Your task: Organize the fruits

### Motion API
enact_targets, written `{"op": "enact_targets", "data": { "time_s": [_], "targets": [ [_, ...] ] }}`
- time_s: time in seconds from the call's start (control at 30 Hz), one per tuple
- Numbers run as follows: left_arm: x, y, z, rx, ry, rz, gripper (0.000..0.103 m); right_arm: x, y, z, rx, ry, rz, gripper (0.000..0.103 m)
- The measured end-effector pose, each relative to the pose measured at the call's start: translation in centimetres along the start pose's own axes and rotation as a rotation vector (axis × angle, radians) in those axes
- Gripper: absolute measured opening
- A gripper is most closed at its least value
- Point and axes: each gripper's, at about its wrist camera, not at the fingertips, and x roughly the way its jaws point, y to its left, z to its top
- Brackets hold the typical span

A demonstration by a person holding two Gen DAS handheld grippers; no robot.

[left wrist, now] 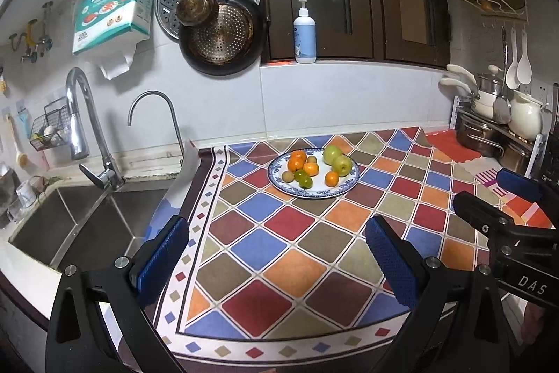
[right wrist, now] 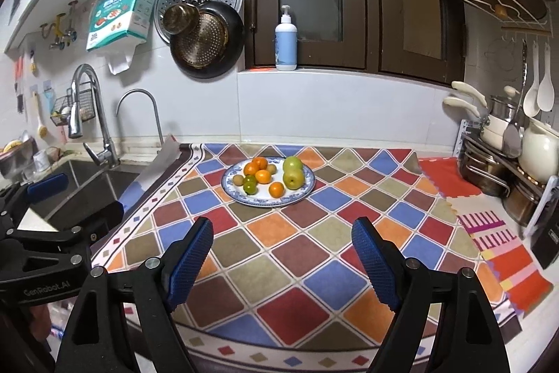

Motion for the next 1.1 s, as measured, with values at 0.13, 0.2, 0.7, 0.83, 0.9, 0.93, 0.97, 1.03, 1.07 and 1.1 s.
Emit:
{"op": "enact_targets", "data": {
  "time_s": [0.13, 0.2, 0.7, 0.83, 0.9, 0.93, 0.97, 1.03, 1.07, 1.1],
  "targets": [
    [-0.9, -0.2, -0.2, 0.003, -0.002, 0.007, 0.103, -0.9, -0.2, -0.3, 0.000, -0.006, 0.000, 0.082],
    [-1.2, -0.4, -0.3, 0.006, -0.005, 0.006, 0.103, -1.2, -0.2, -0.5, 0.001, -0.005, 0.002, 0.082],
    [-2.9, -0.9, -0.4, 0.012, -0.031, 0.008, 0.103, -3.0, -0.9, -0.9, 0.003, -0.022, 0.000, 0.082],
    [-3.1, -0.8, -0.4, 0.011, -0.037, 0.012, 0.103, -3.2, -1.0, -0.9, 0.003, -0.024, 0.001, 0.082],
    [-3.2, -0.8, -0.4, 0.012, -0.037, 0.015, 0.103, -3.1, -1.0, -0.9, 0.003, -0.023, 0.002, 0.082],
    [-3.2, -0.8, -0.4, 0.011, -0.037, 0.015, 0.103, -3.2, -1.0, -0.9, 0.003, -0.023, 0.002, 0.082],
    [-3.2, -0.8, -0.4, 0.011, -0.038, 0.015, 0.103, -3.2, -1.0, -0.9, 0.003, -0.024, 0.002, 0.082],
    [-3.2, -0.9, -0.5, 0.013, -0.038, 0.017, 0.103, -3.2, -0.9, -0.9, 0.004, -0.024, 0.002, 0.082],
    [-3.2, -0.9, -0.5, 0.012, -0.038, 0.017, 0.103, -3.2, -0.9, -0.9, 0.003, -0.025, 0.003, 0.082],
    [-3.2, -0.9, -0.5, 0.012, -0.038, 0.018, 0.103, -3.3, -0.9, -0.8, 0.002, -0.026, 0.003, 0.082]
  ]
}}
